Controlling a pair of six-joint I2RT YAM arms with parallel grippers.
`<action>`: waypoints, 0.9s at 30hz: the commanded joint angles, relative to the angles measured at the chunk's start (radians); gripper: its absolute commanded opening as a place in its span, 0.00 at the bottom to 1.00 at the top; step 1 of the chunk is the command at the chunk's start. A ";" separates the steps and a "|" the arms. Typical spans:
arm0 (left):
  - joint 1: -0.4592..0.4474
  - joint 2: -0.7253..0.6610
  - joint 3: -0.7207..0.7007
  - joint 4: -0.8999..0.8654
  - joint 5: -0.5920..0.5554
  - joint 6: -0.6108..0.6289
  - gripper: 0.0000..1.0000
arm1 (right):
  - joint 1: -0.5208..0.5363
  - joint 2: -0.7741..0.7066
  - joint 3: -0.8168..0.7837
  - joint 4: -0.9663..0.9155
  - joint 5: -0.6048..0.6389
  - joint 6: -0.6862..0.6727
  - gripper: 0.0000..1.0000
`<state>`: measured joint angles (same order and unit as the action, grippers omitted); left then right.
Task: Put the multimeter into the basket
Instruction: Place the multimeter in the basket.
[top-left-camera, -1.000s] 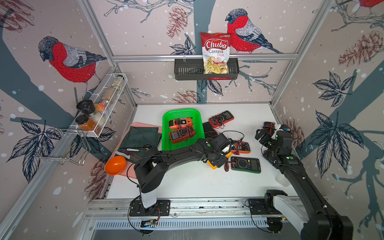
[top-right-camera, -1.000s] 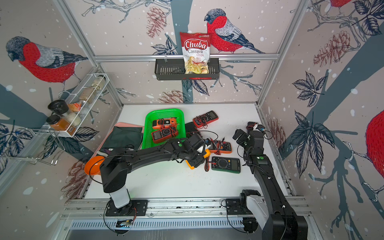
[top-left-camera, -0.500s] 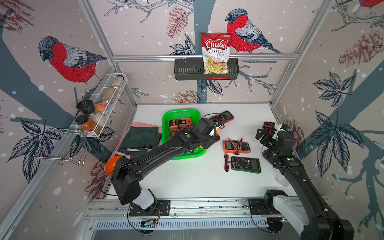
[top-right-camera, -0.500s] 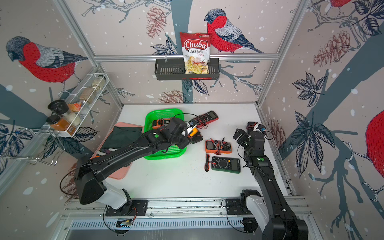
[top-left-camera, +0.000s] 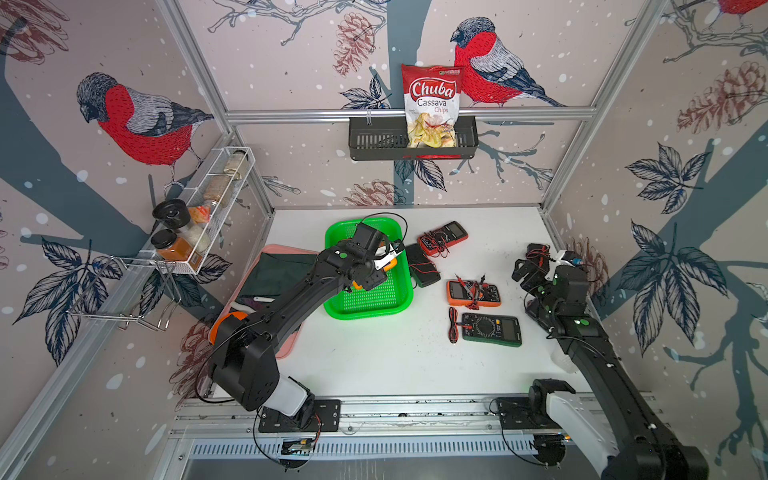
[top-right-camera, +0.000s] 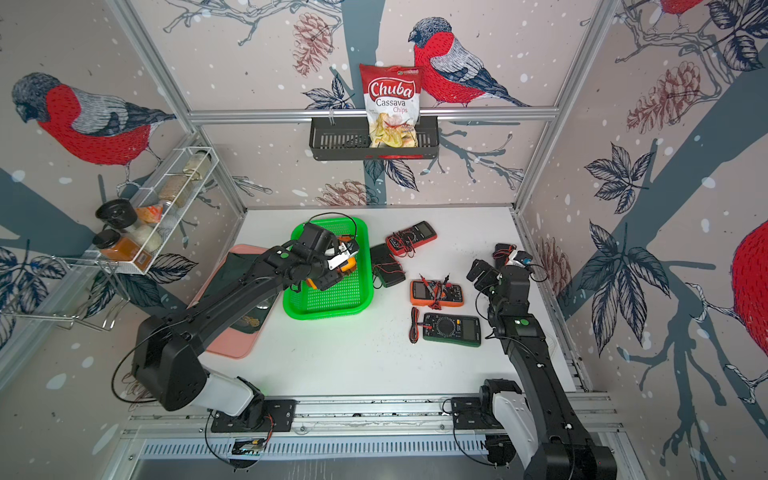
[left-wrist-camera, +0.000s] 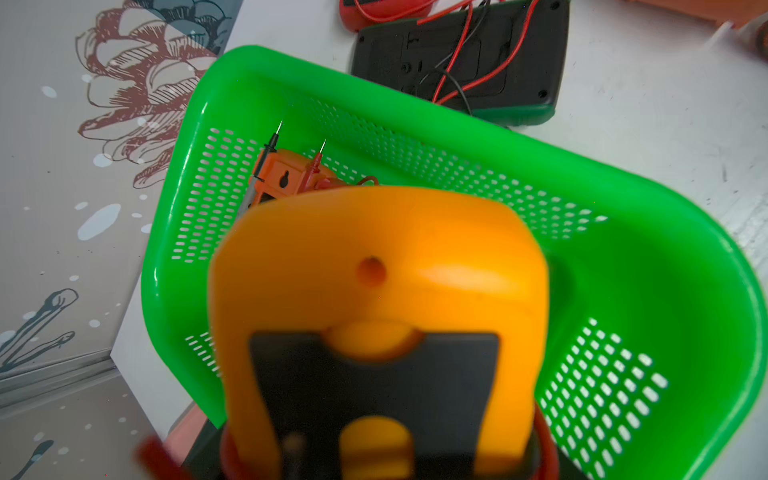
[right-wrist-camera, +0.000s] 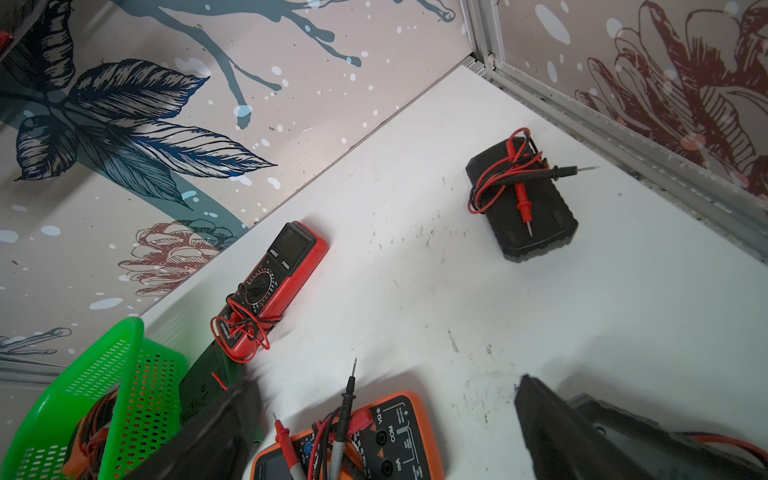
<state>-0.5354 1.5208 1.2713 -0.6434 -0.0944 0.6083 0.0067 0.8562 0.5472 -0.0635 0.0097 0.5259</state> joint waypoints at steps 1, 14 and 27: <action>0.031 0.042 0.013 -0.078 0.148 0.127 0.00 | -0.001 -0.002 -0.004 0.017 0.012 -0.007 1.00; 0.047 0.278 0.070 -0.186 0.194 0.099 0.08 | 0.000 0.005 0.010 0.012 0.031 0.000 1.00; 0.047 0.363 0.070 -0.192 0.236 0.059 0.66 | -0.001 -0.002 0.012 -0.001 0.041 0.004 1.00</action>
<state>-0.4892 1.8751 1.3357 -0.8207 0.1143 0.6834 0.0067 0.8574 0.5533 -0.0658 0.0399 0.5255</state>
